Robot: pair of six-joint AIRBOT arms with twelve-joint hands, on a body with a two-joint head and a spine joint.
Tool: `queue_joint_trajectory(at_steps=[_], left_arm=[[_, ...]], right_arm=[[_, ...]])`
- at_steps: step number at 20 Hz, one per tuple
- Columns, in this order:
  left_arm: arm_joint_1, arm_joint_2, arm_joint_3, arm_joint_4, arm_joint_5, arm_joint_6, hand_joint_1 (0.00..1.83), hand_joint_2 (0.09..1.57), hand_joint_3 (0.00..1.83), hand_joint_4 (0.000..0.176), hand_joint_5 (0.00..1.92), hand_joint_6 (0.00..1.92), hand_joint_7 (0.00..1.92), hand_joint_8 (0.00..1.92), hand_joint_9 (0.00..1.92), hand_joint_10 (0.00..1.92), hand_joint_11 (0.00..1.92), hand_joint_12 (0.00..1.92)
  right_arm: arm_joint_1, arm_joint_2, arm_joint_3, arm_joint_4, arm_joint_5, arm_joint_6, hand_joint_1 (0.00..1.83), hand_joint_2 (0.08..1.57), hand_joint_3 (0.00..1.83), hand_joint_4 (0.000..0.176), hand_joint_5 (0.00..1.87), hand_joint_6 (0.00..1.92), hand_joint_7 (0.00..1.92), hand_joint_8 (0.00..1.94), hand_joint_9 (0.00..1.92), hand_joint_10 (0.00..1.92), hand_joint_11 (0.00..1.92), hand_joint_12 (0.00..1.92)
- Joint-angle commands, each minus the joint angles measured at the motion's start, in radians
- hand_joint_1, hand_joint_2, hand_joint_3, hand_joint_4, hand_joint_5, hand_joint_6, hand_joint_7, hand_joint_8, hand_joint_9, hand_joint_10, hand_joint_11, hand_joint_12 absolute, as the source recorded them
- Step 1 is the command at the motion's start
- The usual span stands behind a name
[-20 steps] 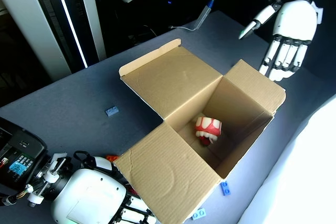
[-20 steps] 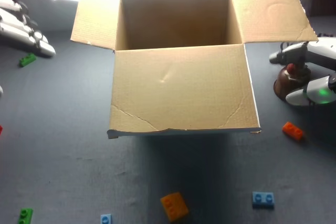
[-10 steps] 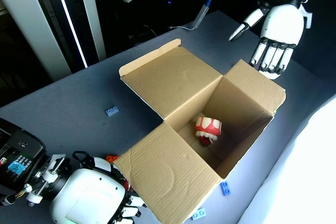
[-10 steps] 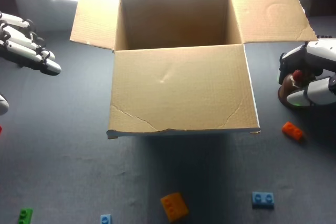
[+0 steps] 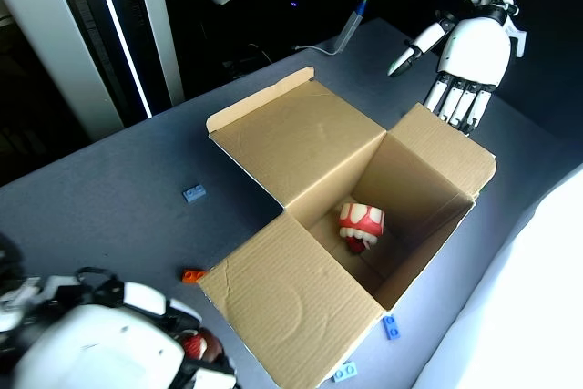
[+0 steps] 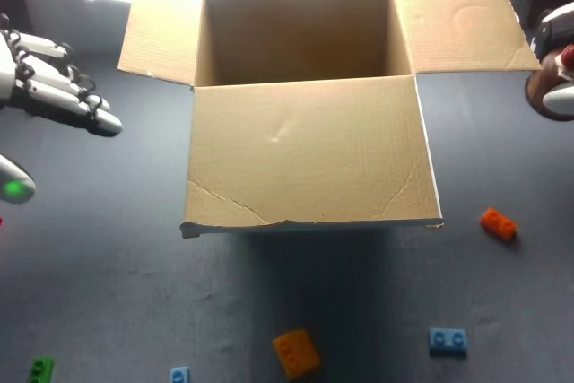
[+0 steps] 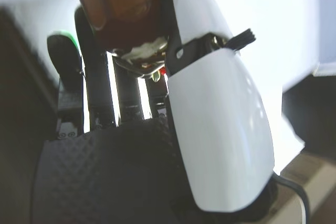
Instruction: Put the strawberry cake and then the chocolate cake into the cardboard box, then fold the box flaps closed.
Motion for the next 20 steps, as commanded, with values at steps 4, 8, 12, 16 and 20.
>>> queue_joint_trajectory(at_steps=[4,8,12,16,20], left_arm=[[0.048,-0.002,-0.006,-0.114,0.004,0.015,0.04,1.17,0.01,0.096,0.17,0.00,0.23,0.00,0.34,0.01,0.00,1.09],[0.056,-0.003,-0.016,-0.120,0.007,0.020,0.01,1.18,0.00,0.094,0.15,0.00,0.25,0.00,0.36,0.01,0.00,1.12],[0.057,-0.007,-0.034,-0.123,0.013,0.024,0.00,1.19,0.00,0.085,0.15,0.00,0.23,0.00,0.36,0.00,0.00,1.12],[0.059,-0.007,-0.052,-0.123,0.023,0.024,0.02,1.19,0.00,0.082,0.16,0.00,0.26,0.01,0.37,0.01,0.00,1.11],[0.059,-0.008,-0.065,-0.130,0.038,0.024,0.01,1.19,0.00,0.077,0.19,0.01,0.25,0.00,0.38,0.01,0.00,1.13]], right_arm=[[0.068,0.084,-0.029,-0.006,0.111,0.002,1.16,1.23,0.00,0.008,0.74,1.28,0.79,1.38,0.57,1.41,0.30,1.84],[0.190,0.134,-0.034,-0.006,0.109,0.018,1.15,1.24,0.00,0.001,0.71,1.31,0.80,1.38,0.59,1.42,0.26,1.84],[0.306,0.130,-0.049,-0.006,0.070,0.017,1.15,1.23,0.00,0.012,0.72,1.33,0.80,1.35,0.60,1.40,0.28,1.84],[0.376,0.070,-0.065,-0.045,0.057,0.016,1.16,1.23,0.00,0.005,0.72,1.32,0.81,1.36,0.59,1.45,0.24,1.88],[0.432,-0.017,-0.065,-0.050,0.022,0.003,1.18,1.22,0.00,0.000,0.71,1.29,0.88,1.28,0.62,1.42,0.26,1.91]])
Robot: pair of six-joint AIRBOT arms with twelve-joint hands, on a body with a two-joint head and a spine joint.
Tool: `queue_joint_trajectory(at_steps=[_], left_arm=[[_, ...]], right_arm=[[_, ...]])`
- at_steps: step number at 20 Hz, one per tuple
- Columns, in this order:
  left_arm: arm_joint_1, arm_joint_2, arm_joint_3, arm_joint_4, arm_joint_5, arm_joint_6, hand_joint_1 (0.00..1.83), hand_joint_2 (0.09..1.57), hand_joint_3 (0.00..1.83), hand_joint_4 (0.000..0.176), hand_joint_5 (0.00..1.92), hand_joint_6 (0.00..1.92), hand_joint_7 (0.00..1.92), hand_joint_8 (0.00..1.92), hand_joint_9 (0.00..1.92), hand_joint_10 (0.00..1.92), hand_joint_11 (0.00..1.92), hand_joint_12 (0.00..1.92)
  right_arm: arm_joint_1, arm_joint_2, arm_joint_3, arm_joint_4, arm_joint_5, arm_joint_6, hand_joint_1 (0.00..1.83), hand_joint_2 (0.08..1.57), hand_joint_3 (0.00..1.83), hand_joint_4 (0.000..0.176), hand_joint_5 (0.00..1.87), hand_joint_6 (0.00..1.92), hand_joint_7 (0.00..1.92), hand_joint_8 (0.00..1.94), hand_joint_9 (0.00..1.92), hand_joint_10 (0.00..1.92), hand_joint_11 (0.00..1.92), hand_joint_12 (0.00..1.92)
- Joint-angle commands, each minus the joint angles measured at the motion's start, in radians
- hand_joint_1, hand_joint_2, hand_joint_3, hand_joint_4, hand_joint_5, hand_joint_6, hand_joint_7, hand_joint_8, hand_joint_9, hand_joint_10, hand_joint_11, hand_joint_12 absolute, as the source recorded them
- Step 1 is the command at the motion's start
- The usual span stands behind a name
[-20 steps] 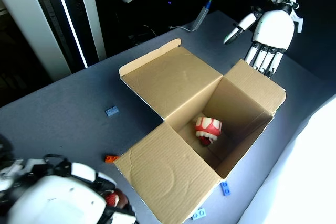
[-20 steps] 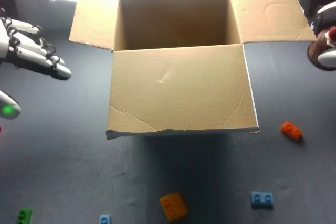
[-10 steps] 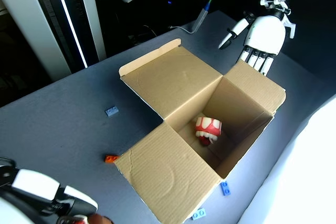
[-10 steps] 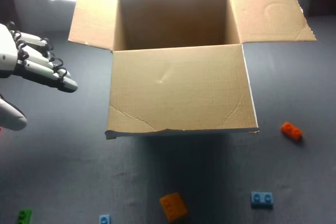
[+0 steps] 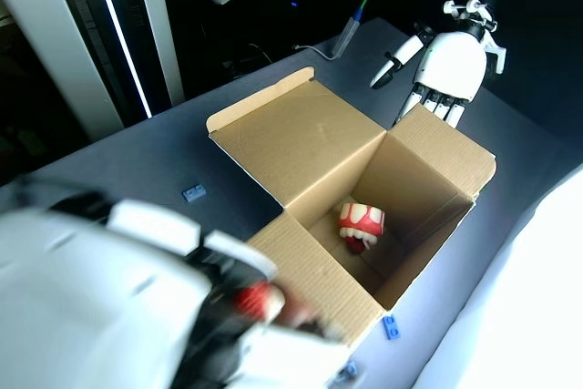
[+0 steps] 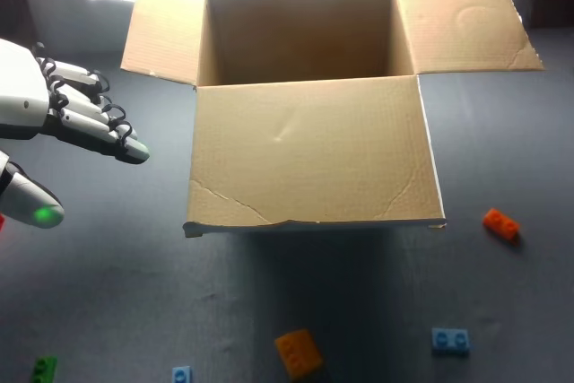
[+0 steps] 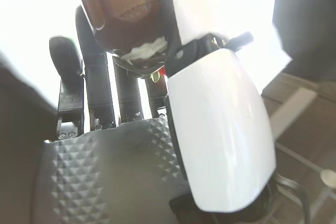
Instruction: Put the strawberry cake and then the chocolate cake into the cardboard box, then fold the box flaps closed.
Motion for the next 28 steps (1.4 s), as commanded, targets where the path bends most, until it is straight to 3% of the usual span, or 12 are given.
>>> queue_joint_trajectory(at_steps=[1,5,8,9,11,14,15,17,19,20,23,28], left_arm=[[-0.002,0.005,-0.003,-0.078,-0.003,0.001,0.05,1.19,0.00,0.068,0.19,0.01,0.25,0.00,0.38,0.00,0.00,1.12],[-0.002,0.005,-0.015,-0.078,0.007,0.001,0.06,1.19,0.00,0.076,0.17,0.00,0.23,0.00,0.37,0.00,0.00,1.12],[-0.002,0.001,-0.018,-0.078,0.012,0.001,0.08,1.19,0.00,0.078,0.19,0.01,0.23,0.00,0.38,0.00,0.00,1.13],[-0.002,0.000,-0.020,-0.078,0.015,0.001,0.07,1.18,0.00,0.090,0.19,0.00,0.22,0.00,0.37,0.00,0.00,1.11],[-0.002,-0.004,-0.022,-0.078,0.019,0.001,0.06,1.18,0.00,0.090,0.19,0.00,0.22,0.00,0.36,0.00,0.00,1.12],[0.000,-0.006,-0.026,-0.078,0.030,0.001,0.12,1.18,0.00,0.091,0.19,0.00,0.25,0.01,0.36,0.00,0.00,1.12],[0.001,-0.007,-0.026,-0.078,0.033,0.001,0.12,1.17,0.00,0.090,0.21,0.01,0.25,0.01,0.36,0.00,0.00,1.12],[0.001,-0.009,-0.027,-0.078,0.037,0.001,0.08,1.17,0.00,0.084,0.21,0.01,0.24,0.00,0.35,0.00,0.00,1.08],[0.004,-0.009,-0.031,-0.078,0.041,0.001,0.06,1.17,0.00,0.087,0.21,0.01,0.24,0.00,0.35,0.00,0.00,1.07],[0.006,-0.010,-0.034,-0.078,0.043,0.001,0.07,1.18,0.00,0.082,0.20,0.00,0.25,0.00,0.38,0.01,0.00,1.13],[0.007,-0.013,-0.038,-0.078,0.051,0.001,0.05,1.19,0.00,0.080,0.19,0.00,0.26,0.00,0.37,0.00,0.00,1.12],[0.008,-0.021,-0.037,-0.078,0.075,0.008,0.05,1.20,0.00,0.077,0.17,0.00,0.24,0.00,0.37,0.00,0.00,1.11]], right_arm=[[0.022,0.005,0.003,-0.009,0.115,0.000,1.18,1.22,0.00,0.000,0.71,1.28,0.87,1.32,0.60,1.43,0.25,1.91],[0.030,-0.058,0.002,-0.069,0.105,0.000,1.18,1.23,0.00,0.000,0.66,1.33,0.86,1.33,0.63,1.42,0.27,1.87],[0.018,-0.099,0.004,-0.097,0.104,0.001,1.19,1.22,0.00,0.000,0.71,1.25,0.87,1.34,0.60,1.47,0.27,1.92],[0.015,-0.115,0.004,-0.102,0.099,0.002,1.16,1.23,0.00,0.001,0.71,1.34,0.82,1.34,0.57,1.46,0.23,1.92],[0.015,-0.135,0.005,-0.102,0.090,0.002,1.14,1.24,0.00,0.018,0.70,1.36,0.77,1.39,0.53,1.47,0.23,1.92],[0.009,-0.172,0.019,-0.103,0.087,0.006,1.16,1.22,0.00,0.021,0.76,1.29,0.81,1.33,0.55,1.50,0.27,1.92],[0.008,-0.183,0.026,-0.103,0.087,0.008,1.15,1.23,0.00,0.033,0.74,1.35,0.80,1.32,0.53,1.48,0.24,1.92],[0.003,-0.198,0.041,-0.134,0.083,0.009,1.15,1.23,0.00,0.036,0.77,1.32,0.77,1.35,0.49,1.49,0.25,1.92],[-0.009,-0.205,0.050,-0.199,0.086,0.029,1.15,1.22,0.00,0.035,0.79,1.29,0.77,1.35,0.48,1.49,0.26,1.92],[-0.017,-0.209,0.058,-0.240,0.088,0.052,1.16,1.21,0.00,0.020,0.79,1.24,0.80,1.35,0.53,1.49,0.30,1.89],[-0.039,-0.230,0.087,-0.279,0.085,0.068,1.16,1.21,0.00,0.027,0.82,1.22,0.79,1.35,0.53,1.44,0.34,1.90],[-0.064,-0.261,0.115,-0.323,0.088,0.068,1.17,1.21,0.00,0.016,0.85,1.16,0.76,1.38,0.49,1.46,0.28,1.92]])
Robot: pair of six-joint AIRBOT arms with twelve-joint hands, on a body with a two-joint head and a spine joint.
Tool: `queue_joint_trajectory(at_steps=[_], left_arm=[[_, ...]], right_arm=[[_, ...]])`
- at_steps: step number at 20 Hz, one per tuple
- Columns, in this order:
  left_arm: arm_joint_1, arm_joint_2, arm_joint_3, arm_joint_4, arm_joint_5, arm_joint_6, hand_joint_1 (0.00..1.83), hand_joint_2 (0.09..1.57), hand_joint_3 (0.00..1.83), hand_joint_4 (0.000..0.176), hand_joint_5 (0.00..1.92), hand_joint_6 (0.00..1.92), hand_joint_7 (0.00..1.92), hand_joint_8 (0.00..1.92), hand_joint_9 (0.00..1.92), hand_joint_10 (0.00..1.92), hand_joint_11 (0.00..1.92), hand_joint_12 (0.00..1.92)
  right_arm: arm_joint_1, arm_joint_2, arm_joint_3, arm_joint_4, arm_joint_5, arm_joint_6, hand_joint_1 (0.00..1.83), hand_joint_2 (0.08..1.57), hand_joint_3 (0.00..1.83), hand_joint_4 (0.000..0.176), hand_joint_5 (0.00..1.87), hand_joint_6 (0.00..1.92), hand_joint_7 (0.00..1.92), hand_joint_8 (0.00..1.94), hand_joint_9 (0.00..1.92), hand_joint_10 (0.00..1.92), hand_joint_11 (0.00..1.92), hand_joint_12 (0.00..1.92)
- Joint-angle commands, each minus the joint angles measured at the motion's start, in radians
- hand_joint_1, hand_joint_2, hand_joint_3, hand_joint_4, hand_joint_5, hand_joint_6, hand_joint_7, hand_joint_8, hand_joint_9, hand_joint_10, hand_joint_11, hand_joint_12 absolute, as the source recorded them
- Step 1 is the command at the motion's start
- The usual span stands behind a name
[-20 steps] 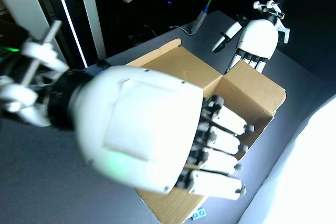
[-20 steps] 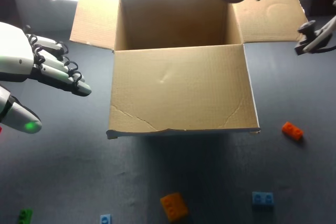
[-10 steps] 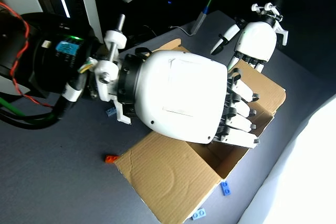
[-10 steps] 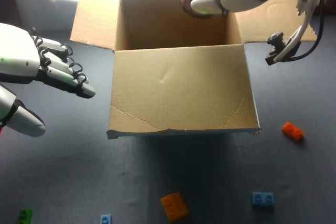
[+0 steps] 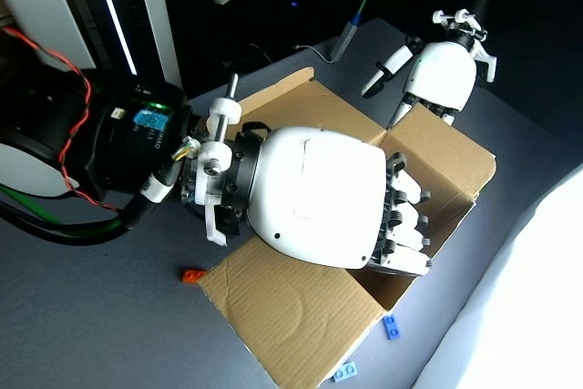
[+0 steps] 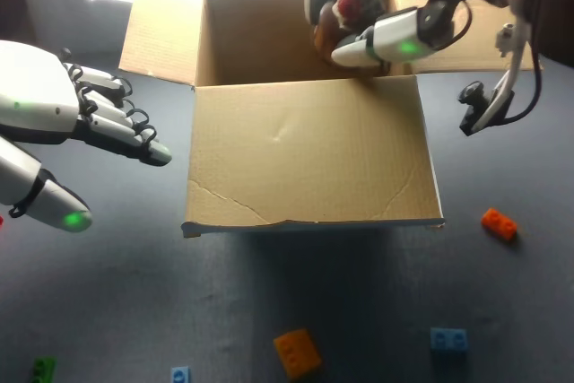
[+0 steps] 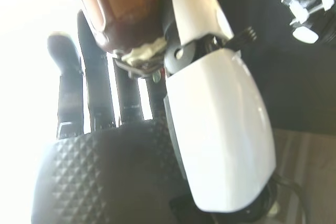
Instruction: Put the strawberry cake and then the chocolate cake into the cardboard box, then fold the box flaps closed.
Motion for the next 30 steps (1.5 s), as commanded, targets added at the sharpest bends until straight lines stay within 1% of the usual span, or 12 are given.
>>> queue_joint_trajectory(at_steps=[1,3,5,7,11,13,15,22,24,26,27,30], left_arm=[[-0.004,0.001,0.005,-0.071,0.002,0.005,0.05,1.20,0.00,0.077,0.17,0.00,0.24,0.00,0.37,0.00,0.00,1.11],[-0.005,-0.003,0.012,-0.074,0.009,0.006,0.07,1.19,0.00,0.080,0.19,0.01,0.28,0.01,0.39,0.01,0.00,1.13],[-0.006,-0.006,0.024,-0.093,0.009,0.011,0.06,1.19,0.00,0.083,0.19,0.01,0.26,0.00,0.39,0.01,0.00,1.13],[-0.018,-0.006,0.033,-0.098,0.007,0.014,0.07,1.19,0.00,0.087,0.18,0.00,0.26,0.00,0.38,0.00,0.00,1.13],[-0.019,-0.006,0.041,-0.108,0.001,0.016,0.07,1.19,0.00,0.087,0.18,0.00,0.25,0.00,0.37,0.00,0.00,1.14],[-0.020,-0.006,0.049,-0.108,0.001,0.016,0.06,1.18,0.00,0.085,0.19,0.00,0.25,0.00,0.37,0.00,0.00,1.15],[-0.028,-0.007,0.061,-0.107,-0.003,0.016,0.07,1.18,0.00,0.083,0.19,0.01,0.25,0.00,0.37,0.00,0.00,1.15],[-0.088,-0.011,0.103,-0.106,-0.038,0.008,0.07,1.18,0.00,0.063,0.26,0.02,0.35,0.02,0.45,0.02,0.00,1.20],[-0.117,-0.011,0.114,-0.106,-0.058,-0.004,0.04,1.19,0.00,0.038,0.34,0.02,0.47,0.02,0.53,0.04,0.05,1.23],[-0.154,-0.011,0.128,-0.106,-0.083,-0.012,0.09,1.21,0.00,0.009,0.46,0.02,0.65,0.03,0.68,0.08,0.15,1.25],[-0.179,-0.013,0.136,-0.106,-0.097,-0.017,0.11,1.23,0.00,0.000,0.53,0.01,0.75,0.02,0.76,0.19,0.17,1.38],[-0.233,-0.013,0.146,-0.106,-0.124,-0.031,0.22,1.26,0.00,0.000,0.68,0.02,0.94,0.09,0.62,0.99,0.28,1.59]], right_arm=[[0.006,0.006,0.009,0.004,0.127,0.007,1.17,1.21,0.00,0.016,0.85,1.16,0.76,1.38,0.49,1.46,0.28,1.92],[0.004,-0.007,0.022,-0.006,0.125,0.007,0.98,1.11,0.00,0.000,0.55,0.48,0.58,0.61,0.44,1.16,0.22,1.72],[-0.002,-0.018,0.033,-0.017,0.121,0.007,0.62,1.08,0.00,0.000,0.28,0.07,0.48,0.07,0.44,0.52,0.07,1.47],[-0.004,-0.023,0.039,-0.029,0.121,0.004,0.52,1.04,0.00,0.000,0.18,0.00,0.36,0.00,0.44,0.14,0.00,1.29],[-0.002,-0.018,0.039,-0.030,0.118,0.006,0.50,0.99,0.00,0.001,0.08,0.00,0.22,0.00,0.30,0.01,0.00,0.96],[0.004,-0.002,0.035,-0.031,0.115,0.008,0.44,0.97,0.00,0.000,0.03,0.00,0.13,0.00,0.21,0.00,0.00,0.72],[0.015,0.028,0.015,-0.033,0.109,0.009,0.43,0.96,0.00,0.005,0.04,0.01,0.12,0.00,0.18,0.00,0.00,0.70],[0.038,0.247,-0.134,0.022,0.117,0.009,0.28,1.08,0.01,0.000,0.26,0.02,0.39,0.02,0.44,0.04,0.00,1.10],[0.043,0.306,-0.153,0.073,0.115,0.009,0.06,1.19,0.01,0.000,0.45,0.05,0.59,0.03,0.63,0.08,0.00,1.28],[0.052,0.348,-0.158,0.091,0.111,0.008,0.10,1.26,0.00,0.000,0.71,0.06,0.80,0.03,0.75,0.22,0.16,1.38],[0.056,0.371,-0.156,0.091,0.115,0.005,0.18,1.28,0.00,0.000,0.84,0.07,0.92,0.05,0.71,0.52,0.22,1.50],[0.048,0.431,-0.156,0.091,0.119,-0.007,0.35,1.31,0.00,0.000,1.03,0.17,1.13,0.19,0.69,1.13,0.32,1.71]])
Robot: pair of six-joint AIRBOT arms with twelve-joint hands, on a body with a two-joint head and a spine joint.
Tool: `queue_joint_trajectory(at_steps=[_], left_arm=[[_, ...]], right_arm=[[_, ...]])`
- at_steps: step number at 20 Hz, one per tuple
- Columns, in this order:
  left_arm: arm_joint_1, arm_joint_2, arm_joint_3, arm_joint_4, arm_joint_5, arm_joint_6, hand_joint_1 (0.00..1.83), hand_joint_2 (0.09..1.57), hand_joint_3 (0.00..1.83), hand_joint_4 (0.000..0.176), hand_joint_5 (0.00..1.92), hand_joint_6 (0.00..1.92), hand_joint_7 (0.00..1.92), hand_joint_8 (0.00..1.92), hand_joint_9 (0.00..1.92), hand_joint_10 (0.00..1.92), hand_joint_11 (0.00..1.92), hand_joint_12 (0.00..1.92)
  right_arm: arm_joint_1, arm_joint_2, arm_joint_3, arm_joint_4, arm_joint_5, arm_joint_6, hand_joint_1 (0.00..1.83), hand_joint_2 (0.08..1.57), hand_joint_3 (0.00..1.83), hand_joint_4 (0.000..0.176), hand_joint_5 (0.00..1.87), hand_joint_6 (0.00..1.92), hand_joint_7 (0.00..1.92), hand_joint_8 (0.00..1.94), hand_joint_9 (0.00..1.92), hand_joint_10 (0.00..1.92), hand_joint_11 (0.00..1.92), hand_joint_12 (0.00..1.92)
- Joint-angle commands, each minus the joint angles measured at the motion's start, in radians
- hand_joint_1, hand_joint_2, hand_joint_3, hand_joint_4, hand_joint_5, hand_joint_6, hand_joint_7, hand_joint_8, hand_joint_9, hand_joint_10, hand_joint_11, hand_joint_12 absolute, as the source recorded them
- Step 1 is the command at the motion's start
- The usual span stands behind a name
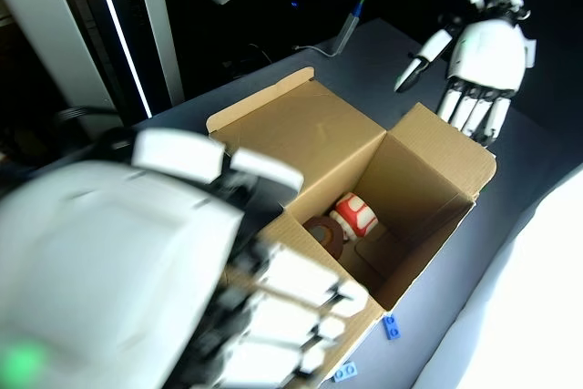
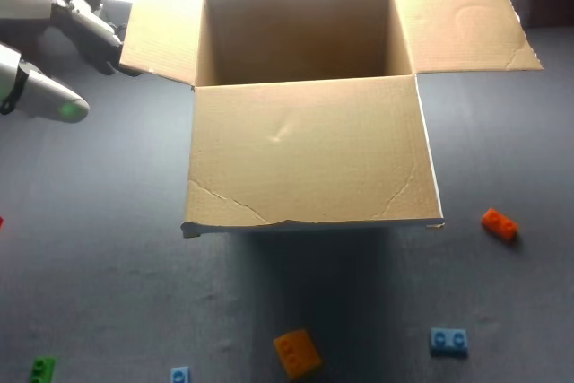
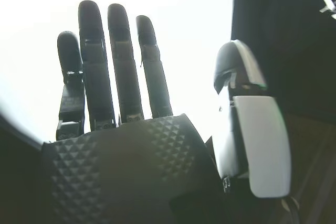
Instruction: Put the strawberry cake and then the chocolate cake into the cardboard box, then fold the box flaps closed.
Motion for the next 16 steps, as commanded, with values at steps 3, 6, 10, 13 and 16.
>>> queue_joint_trajectory(at_steps=[3,6,10,13,16], left_arm=[[-0.029,0.009,0.003,-0.075,-0.017,-0.008,0.25,1.29,0.00,0.000,0.85,0.03,0.84,0.58,0.62,1.17,0.33,1.66],[-0.060,0.009,0.002,-0.064,-0.017,-0.016,0.27,1.28,0.00,0.000,0.89,0.03,0.80,0.83,0.68,1.23,0.37,1.73],[-0.115,0.007,-0.003,-0.051,-0.017,-0.021,0.25,1.28,0.00,0.000,0.87,0.02,0.76,0.81,0.64,1.22,0.35,1.76],[-0.133,0.007,-0.006,-0.047,-0.015,-0.024,0.21,1.27,0.00,0.000,0.82,0.00,0.74,0.48,0.56,1.03,0.29,1.67],[-0.138,0.007,-0.009,-0.047,-0.012,-0.028,0.22,1.26,0.00,0.000,0.78,0.00,0.77,0.42,0.54,1.07,0.29,1.68]], right_arm=[[-0.041,0.050,-0.001,0.019,0.102,0.001,0.28,1.35,0.00,0.000,1.09,0.12,1.20,0.22,0.78,1.12,0.37,1.74],[-0.102,0.074,-0.001,0.019,0.102,-0.019,0.27,1.35,0.00,0.000,1.04,0.09,1.14,0.20,0.73,1.09,0.34,1.71],[-0.170,0.080,-0.001,0.019,0.069,-0.043,0.36,1.33,0.00,0.000,1.03,0.07,1.10,0.21,0.69,1.23,0.33,1.80],[-0.201,0.079,-0.002,0.019,0.070,-0.043,0.38,1.30,0.00,0.000,0.93,0.07,0.90,0.21,0.53,1.05,0.22,1.78],[-0.232,0.072,-0.002,0.019,0.080,-0.052,0.43,1.25,0.00,0.000,0.90,0.05,0.90,0.10,0.59,0.87,0.28,1.70]])
